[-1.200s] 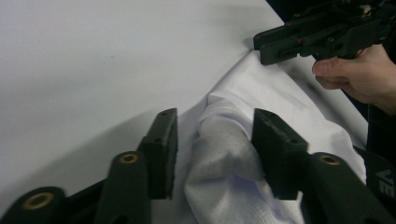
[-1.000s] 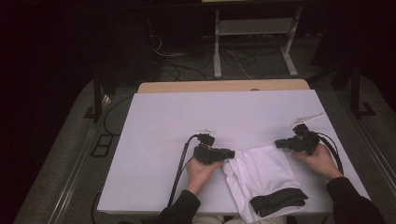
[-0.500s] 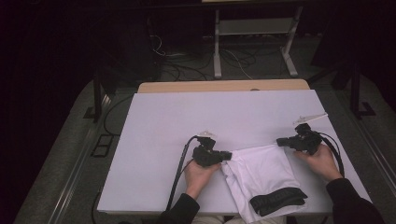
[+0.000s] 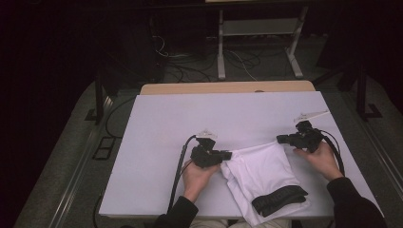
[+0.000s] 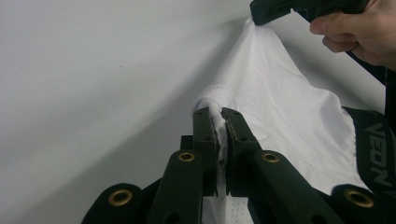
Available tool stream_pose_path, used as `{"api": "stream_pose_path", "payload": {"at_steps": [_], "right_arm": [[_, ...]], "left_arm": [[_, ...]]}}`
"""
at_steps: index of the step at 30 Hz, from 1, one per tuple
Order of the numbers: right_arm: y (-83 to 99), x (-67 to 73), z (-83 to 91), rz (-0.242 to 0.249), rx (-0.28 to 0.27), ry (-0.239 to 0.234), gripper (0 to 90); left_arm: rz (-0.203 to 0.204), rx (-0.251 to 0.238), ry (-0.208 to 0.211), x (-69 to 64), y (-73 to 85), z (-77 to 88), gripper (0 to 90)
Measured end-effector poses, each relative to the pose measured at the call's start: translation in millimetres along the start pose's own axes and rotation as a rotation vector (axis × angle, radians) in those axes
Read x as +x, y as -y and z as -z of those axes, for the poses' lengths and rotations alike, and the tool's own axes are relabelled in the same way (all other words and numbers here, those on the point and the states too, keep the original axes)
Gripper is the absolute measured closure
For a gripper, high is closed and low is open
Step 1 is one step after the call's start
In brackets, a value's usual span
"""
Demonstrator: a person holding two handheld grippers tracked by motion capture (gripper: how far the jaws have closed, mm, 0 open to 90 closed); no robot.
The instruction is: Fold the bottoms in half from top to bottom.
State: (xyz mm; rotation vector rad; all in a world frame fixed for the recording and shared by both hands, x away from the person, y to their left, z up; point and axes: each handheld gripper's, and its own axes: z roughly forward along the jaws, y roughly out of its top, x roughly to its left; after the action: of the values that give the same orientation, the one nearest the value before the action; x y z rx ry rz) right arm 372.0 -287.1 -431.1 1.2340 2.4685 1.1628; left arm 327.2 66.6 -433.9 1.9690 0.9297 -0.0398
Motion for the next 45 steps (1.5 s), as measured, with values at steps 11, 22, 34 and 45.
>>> {"api": "stream_pose_path", "payload": {"at_steps": [11,22,34,45], "right_arm": [[-15.3,4.1,-11.0,0.009,-0.005,-0.006,87.5],[-33.9,10.2,-27.5,0.021,-0.015,-0.009,87.5],[-50.7,16.6,-44.0,0.028,-0.017,-0.013,87.4],[-65.1,19.2,-57.2,0.004,-0.04,-0.004,87.5]], "left_arm": [[-0.019,0.0,-0.037,2.9,-6.3,13.5,84.1],[-0.052,0.01,-0.096,6.9,-16.0,29.3,84.1],[-0.092,0.018,-0.138,18.0,-20.8,40.9,84.1],[-0.154,0.046,-0.19,37.7,-39.1,50.0,84.1]]}}
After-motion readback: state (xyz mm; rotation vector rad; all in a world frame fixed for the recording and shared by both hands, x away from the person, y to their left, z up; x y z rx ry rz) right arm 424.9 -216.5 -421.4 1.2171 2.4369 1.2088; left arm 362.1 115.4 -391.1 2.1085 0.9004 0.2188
